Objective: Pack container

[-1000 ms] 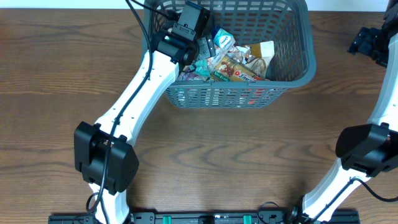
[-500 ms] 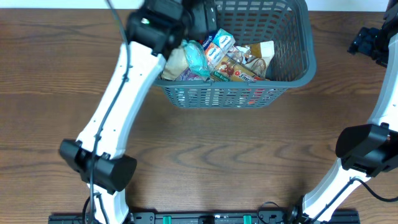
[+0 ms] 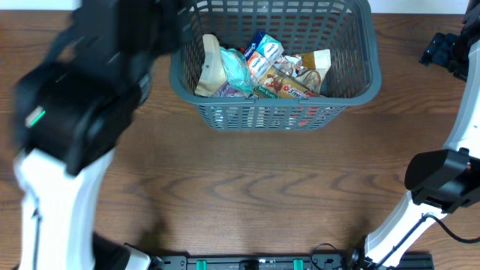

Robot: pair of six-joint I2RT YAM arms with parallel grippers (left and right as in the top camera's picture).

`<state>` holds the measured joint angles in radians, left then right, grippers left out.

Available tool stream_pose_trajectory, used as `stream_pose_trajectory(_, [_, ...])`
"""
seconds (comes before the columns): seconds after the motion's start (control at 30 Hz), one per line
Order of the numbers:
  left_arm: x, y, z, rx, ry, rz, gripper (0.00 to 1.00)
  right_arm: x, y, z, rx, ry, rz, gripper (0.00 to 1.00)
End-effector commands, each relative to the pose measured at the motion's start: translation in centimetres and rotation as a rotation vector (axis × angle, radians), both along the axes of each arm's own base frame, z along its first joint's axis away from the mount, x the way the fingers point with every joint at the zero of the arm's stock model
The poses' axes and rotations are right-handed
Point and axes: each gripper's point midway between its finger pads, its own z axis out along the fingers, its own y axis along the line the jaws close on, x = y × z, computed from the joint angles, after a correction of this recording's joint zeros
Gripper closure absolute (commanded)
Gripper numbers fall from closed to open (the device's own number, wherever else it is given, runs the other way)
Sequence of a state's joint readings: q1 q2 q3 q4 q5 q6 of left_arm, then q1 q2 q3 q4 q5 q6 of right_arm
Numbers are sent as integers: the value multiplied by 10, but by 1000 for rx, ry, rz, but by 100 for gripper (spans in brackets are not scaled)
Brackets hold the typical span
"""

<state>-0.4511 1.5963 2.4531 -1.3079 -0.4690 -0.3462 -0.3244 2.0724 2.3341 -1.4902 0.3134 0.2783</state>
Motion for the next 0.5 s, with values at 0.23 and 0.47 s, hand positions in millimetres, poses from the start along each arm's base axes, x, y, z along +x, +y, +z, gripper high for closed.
stream_pose_trajectory(0.23, [-82,49,-24,59,175,78,1,-1,-6,-3,-5,4,-24,1])
stream_pose_trajectory(0.47, [-152,54,-3,-118,76,-52,1,-1,-6,-3,-5,4,-24,1])
